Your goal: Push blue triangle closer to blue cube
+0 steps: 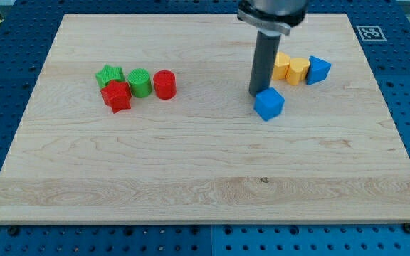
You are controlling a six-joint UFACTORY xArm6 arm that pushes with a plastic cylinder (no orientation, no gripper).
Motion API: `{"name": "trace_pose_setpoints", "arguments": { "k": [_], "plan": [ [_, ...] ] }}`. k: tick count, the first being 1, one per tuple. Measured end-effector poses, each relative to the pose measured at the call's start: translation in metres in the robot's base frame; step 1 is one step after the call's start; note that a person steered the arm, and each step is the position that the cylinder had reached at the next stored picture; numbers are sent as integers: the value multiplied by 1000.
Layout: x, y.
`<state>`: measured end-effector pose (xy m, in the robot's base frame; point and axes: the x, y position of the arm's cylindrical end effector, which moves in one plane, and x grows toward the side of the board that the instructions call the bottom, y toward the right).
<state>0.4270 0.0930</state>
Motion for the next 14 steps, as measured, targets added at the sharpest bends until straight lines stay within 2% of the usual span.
{"name": "trace_pose_setpoints", "arguments": {
  "k": [1,2,3,4,5,6,7,8,9,14],
  "plan": [
    [42,32],
    [54,97],
    [52,168],
    [11,221],
    [-45,227],
    [-92,191],
    [-114,128],
    [-106,97],
    [-86,90],
    [-9,118]
  ]
}}
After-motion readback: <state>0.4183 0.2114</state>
